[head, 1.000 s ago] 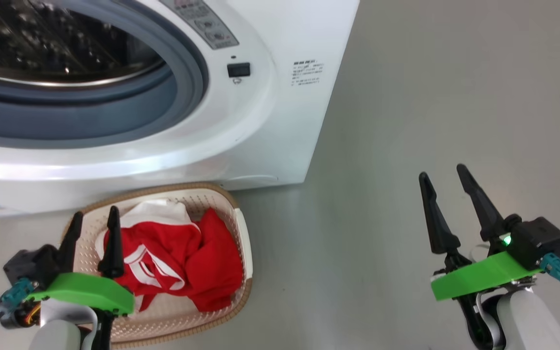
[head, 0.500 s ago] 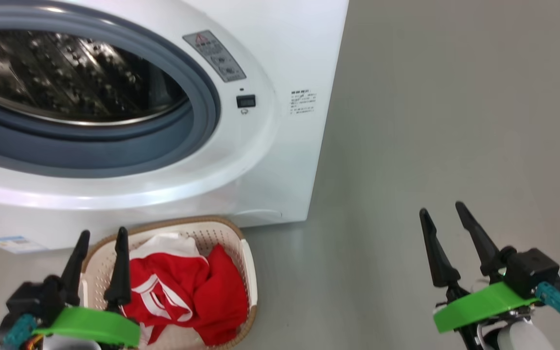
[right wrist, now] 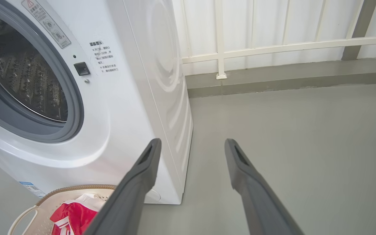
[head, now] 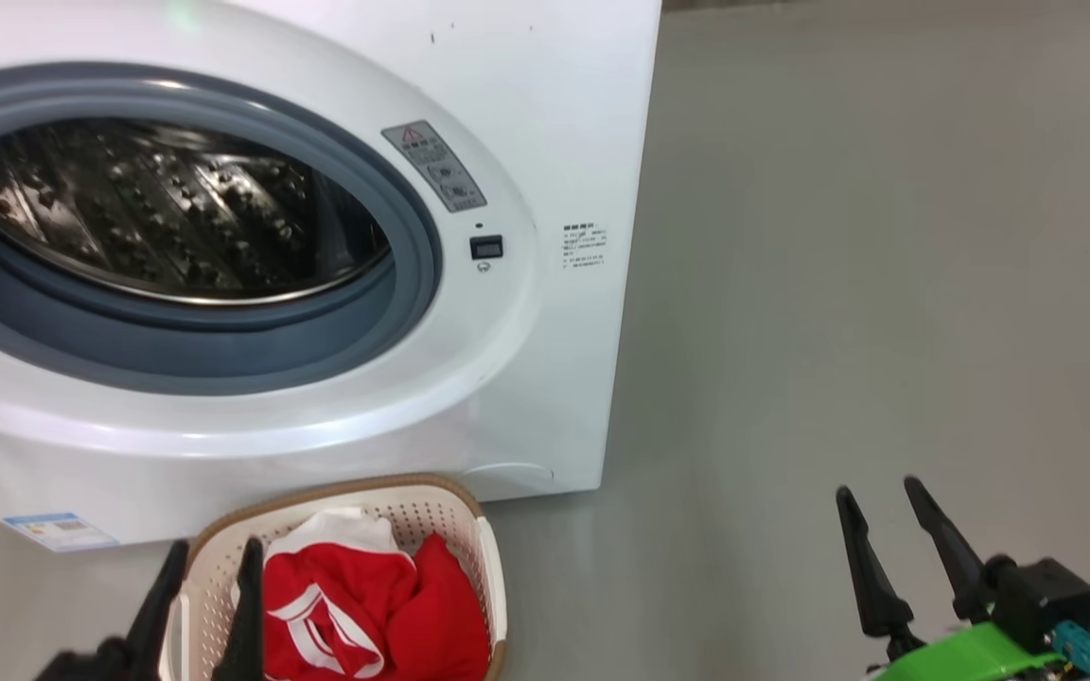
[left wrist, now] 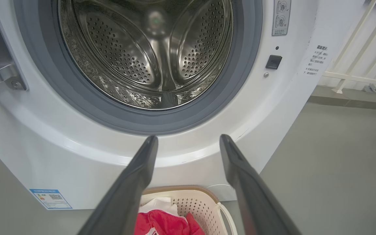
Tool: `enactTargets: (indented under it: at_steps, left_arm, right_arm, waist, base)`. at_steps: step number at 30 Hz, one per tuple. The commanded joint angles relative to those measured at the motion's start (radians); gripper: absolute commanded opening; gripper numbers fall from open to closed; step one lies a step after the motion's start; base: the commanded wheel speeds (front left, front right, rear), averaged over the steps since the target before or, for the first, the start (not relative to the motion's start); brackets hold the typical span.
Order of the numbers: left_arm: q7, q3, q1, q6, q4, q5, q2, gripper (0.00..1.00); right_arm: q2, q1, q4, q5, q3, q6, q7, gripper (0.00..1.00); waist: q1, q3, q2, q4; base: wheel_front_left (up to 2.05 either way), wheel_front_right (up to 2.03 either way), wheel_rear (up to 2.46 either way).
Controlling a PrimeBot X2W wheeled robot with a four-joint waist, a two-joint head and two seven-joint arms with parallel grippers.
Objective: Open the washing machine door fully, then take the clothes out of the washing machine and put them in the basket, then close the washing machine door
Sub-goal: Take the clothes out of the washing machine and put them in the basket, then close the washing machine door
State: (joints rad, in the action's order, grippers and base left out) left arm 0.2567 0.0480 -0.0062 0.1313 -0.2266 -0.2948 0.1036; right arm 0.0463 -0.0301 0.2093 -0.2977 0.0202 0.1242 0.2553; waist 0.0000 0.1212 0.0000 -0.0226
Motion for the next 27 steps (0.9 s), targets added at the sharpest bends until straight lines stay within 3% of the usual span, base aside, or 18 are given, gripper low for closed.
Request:
enactTargets:
  at_steps: [1,10,27]
  left_arm:
    - [0.005,0.038,0.018,-0.001,0.042,0.02,0.015,1.0]
    - [0.005,0.061,0.107,-0.001,0.098,0.037,-0.006,1.0]
    - [0.005,0.063,0.089,-0.001,0.106,0.05,-0.021,1.0]
  right_arm:
    - [0.004,-0.01,-0.025,0.006,0.016,0.007,0.006,1.0]
    - [0.004,-0.067,-0.033,0.011,-0.006,0.007,0.006,1.0]
    - [0.004,-0.051,-0.033,0.011,-0.006,0.007,0.006,1.0]
  waist:
    - [0.0,-0.023,0.0,0.001]
    - [0.0,-0.049,0.0,0.005]
    - [0.0,-0.034,0.0,0.006]
  base:
    - [0.0,0.0,0.0]
    - [0.0,0.0,0.0]
    - [0.0,0.0,0.0]
